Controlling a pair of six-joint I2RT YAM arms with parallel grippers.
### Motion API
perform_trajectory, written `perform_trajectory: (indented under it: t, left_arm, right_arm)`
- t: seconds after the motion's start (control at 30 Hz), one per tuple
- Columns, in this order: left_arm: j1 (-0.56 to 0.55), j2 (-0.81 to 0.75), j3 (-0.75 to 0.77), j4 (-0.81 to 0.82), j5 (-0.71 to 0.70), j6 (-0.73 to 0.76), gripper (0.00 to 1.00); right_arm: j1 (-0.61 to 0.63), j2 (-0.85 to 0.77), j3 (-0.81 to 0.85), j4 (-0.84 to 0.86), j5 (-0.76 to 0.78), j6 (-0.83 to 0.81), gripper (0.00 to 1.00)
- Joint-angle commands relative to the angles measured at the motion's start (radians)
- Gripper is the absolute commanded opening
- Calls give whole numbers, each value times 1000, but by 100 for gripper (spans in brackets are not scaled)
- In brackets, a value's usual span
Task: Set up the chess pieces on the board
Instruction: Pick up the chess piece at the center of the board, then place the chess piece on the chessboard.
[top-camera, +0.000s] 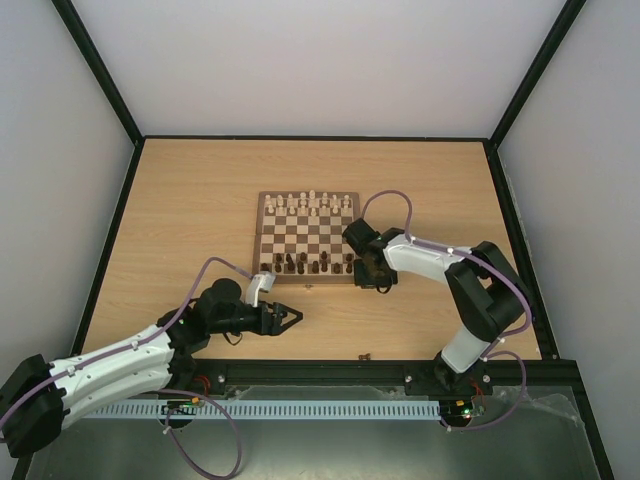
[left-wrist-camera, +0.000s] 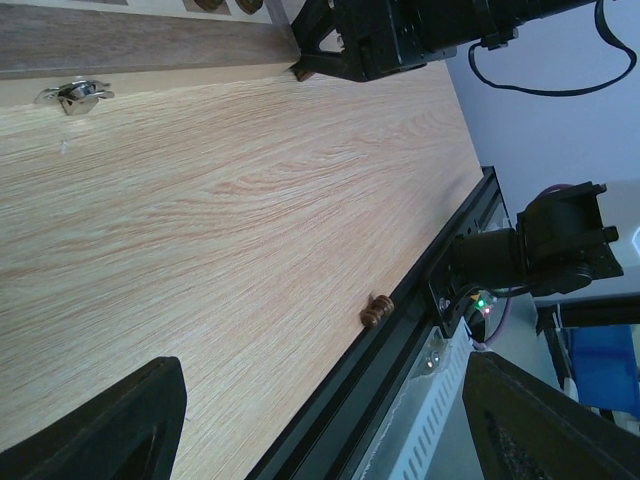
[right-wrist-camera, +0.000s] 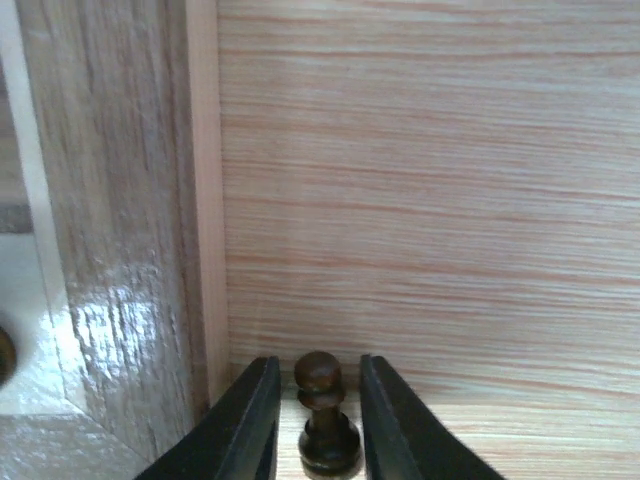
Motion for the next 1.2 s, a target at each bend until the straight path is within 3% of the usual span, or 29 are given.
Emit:
perform_trajectory:
  t: [0.0,0.33,0.5,0.63,0.9,1.17]
  left_arm:
    - [4,-15,-13,-4,-5,-4,79]
    - [4,-37,-18,-19,-9,-8,79]
    - [5,-34,-14,-19,-10,-8,79]
    - [4,-31,-7,-21,-11,-7,79]
    - [-3,-24,53,49,-8,-25,79]
    - [-114,129,149,303,-38,-47,79]
  right_arm:
    - [1,64,-8,-34,19,-15,20]
    - [1,90,-11,-24,6,-20,15]
    - [0,92,-14,-23,5,-19,2]
    - [0,46,-20,-16,9,-4,1]
    - [0,-321,-50,54,-56,119,1]
    - [6,-673,-306,560,-463,384,1]
